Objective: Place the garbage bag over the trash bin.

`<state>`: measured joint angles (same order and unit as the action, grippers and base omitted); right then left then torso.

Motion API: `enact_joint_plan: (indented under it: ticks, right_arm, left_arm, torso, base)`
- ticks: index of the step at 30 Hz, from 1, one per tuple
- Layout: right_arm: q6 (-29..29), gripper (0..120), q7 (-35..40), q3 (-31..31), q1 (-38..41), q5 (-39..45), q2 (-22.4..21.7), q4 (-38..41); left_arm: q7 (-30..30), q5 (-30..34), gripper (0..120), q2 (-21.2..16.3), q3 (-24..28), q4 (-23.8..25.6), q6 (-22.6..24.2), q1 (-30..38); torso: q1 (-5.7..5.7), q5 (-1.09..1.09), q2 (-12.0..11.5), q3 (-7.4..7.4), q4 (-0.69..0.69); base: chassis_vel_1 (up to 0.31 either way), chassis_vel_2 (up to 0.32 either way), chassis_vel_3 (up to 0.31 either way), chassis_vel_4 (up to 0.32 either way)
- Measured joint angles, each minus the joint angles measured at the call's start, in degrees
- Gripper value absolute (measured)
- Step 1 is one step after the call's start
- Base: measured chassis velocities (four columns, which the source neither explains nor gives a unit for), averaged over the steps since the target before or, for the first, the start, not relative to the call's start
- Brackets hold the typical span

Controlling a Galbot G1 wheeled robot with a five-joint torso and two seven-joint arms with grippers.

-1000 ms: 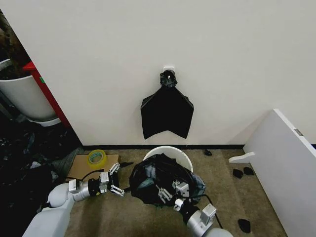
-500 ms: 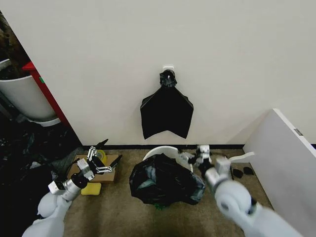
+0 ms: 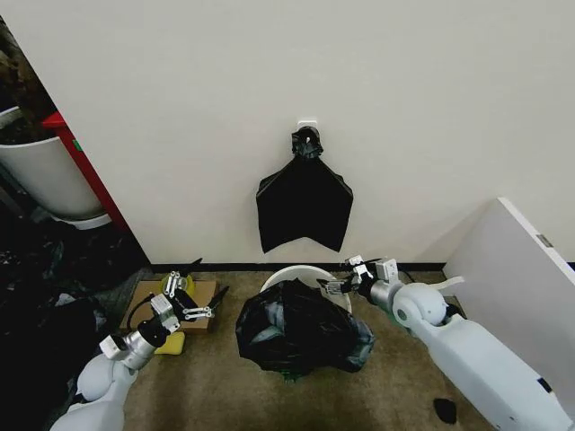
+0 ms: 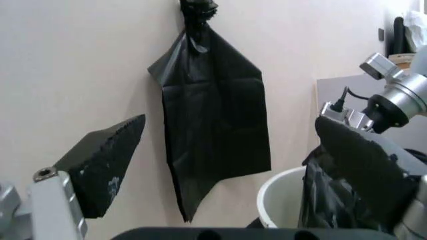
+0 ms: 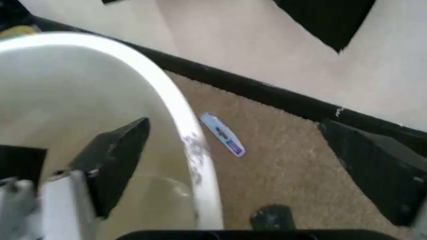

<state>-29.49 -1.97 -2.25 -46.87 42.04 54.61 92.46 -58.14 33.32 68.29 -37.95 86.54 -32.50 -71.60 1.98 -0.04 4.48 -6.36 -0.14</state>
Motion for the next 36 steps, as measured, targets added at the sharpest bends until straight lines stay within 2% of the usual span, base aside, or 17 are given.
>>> enact_joint_plan:
  ticks: [10, 12, 13, 14, 17, 20, 21, 22, 24, 25, 27, 28, 29, 31, 32, 36]
  right_arm:
    - [1.58, 60, 2.81, -0.24, -4.13, 0.31, -0.61, 1.78]
    - [5.51, 53, 9.14, -1.38, -5.48, 1.11, -0.24, 2.51]
    - [8.58, 46, 15.27, -2.64, -6.19, 2.12, 0.27, 3.03]
    - [8.58, 46, 15.27, -2.64, -6.19, 2.12, 0.27, 3.03]
    - [13.49, 32, 24.95, -4.07, -7.72, 3.7, 1.19, 4.35]
    - [14.51, 27, 27.69, -4.33, -8.21, 4.7, 1.53, 5.06]
    - [15.1, 19, 29.64, -4.44, -8.55, 5.65, 1.81, 5.67]
    - [15.1, 19, 29.64, -4.44, -8.55, 5.65, 1.81, 5.67]
    - [15.85, 11, 32.99, -4.55, -9.11, 7.33, 2.27, 6.85]
    - [17.18, 4, 40.09, -4.56, -10.46, 10.85, 3.34, 9.75]
    - [17.41, 4, 41.31, -4.54, -10.73, 11.41, 3.54, 10.27]
    - [18.11, 2, 45.25, -4.48, -11.61, 13.06, 4.17, 11.99]
    - [20.81, 2, 53.94, -3.81, -14.79, 15.61, 5.73, 17.05]
    - [21.25, 2, 54.92, -3.64, -15.45, 15.76, 6.06, 17.83]
    - [23.63, 2, 58.21, -2.44, -19.71, 15.83, 7.92, 21.44]
    - [27.42, 2, 60.71, -0.88, -25.59, 14.95, 11.34, 24.74]
  left_arm:
    - [0.52, -0.33, 100, -0.52, 1.57, -0.55, -0.07, 1.14]
    - [0.69, -0.45, 100, -0.42, 2.09, -0.55, -0.09, 1.12]
    - [0.86, -0.6, 100, -0.24, 2.54, -0.55, -0.32, 0.91]
    - [0.86, -0.6, 100, -0.24, 2.54, -0.55, -0.32, 0.91]
    - [0.94, -1.15, 100, 0.22, 3.08, -0.68, -0.96, 0.44]
    - [0.96, -1.2, 100, 0.29, 3.16, -0.69, -1.07, 0.35]
    - [0.97, -1.22, 100, 0.32, 3.18, -0.69, -1.12, 0.31]
    - [0.97, -1.22, 100, 0.32, 3.18, -0.69, -1.12, 0.31]
    - [0.98, -1.25, 100, 0.34, 3.19, -0.68, -1.16, 0.27]
    - [0.99, -1.26, 100, 0.33, 3.15, -0.51, -1.19, 0.23]
    - [0.99, -1.26, 100, 0.33, 3.12, -0.46, -1.2, 0.22]
    - [0.99, -1.26, 100, 0.3, 3.06, -0.35, -1.22, 0.2]
    - [1.0, -1.25, 100, 0.24, 2.78, -0.17, -1.41, 0.11]
    - [1.0, -1.25, 100, 0.26, 2.76, -0.16, -1.47, 0.09]
    - [1.0, -1.23, 100, 0.43, 2.62, -0.14, -1.79, -0.06]
    - [0.95, -1.22, 100, 0.76, 2.45, 0.23, -2.2, -0.46]
  torso:
    - [-0.01, -0.02, 0.0, 0.02, -0.02]
    - [-0.01, -0.02, 0.01, 0.02, -0.03]
    - [-0.01, 0.01, 0.0, 0.02, -0.02]
    - [-0.01, 0.01, 0.0, 0.02, -0.02]
    - [-0.01, 0.01, 0.0, 0.01, 0.01]
    - [-0.01, 0.01, 0.0, 0.0, 0.01]
    - [-0.01, 0.01, 0.0, 0.0, 0.0]
    - [-0.01, 0.01, 0.0, 0.0, 0.0]
    - [-0.01, 0.01, 0.0, 0.0, 0.0]
    - [-0.01, 0.0, 0.0, 0.0, 0.0]
    - [-0.01, -0.01, 0.0, 0.01, 0.0]
    - [-0.01, 0.0, 0.0, 0.0, 0.01]
    - [-0.01, -0.02, 0.01, 0.01, -0.02]
    - [-0.01, -0.03, 0.01, 0.01, -0.01]
    - [-0.01, 0.0, 0.01, 0.01, -0.02]
    - [-0.01, 0.0, 0.01, 0.01, -0.02]
  base:
    - [0.0, 0.0, 0.0, 0.0]
    - [0.0, 0.0, 0.0, 0.0]
    - [0.0, 0.0, 0.0, 0.0]
    - [0.0, 0.0, 0.0, 0.0]
    - [0.0, 0.0, 0.0, 0.0]
    - [0.0, 0.0, 0.0, 0.0]
    - [0.0, 0.0, 0.0, 0.0]
    - [0.0, 0.0, 0.0, 0.0]
    - [0.0, 0.0, 0.0, 0.0]
    - [0.0, 0.0, 0.0, 0.0]
    - [0.0, 0.0, 0.0, 0.0]
    - [0.0, 0.0, 0.0, 0.0]
    - [0.0, 0.0, 0.0, 0.0]
    - [0.0, 0.0, 0.0, 0.0]
    - [0.0, 0.0, 0.0, 0.0]
    - [0.0, 0.0, 0.0, 0.0]
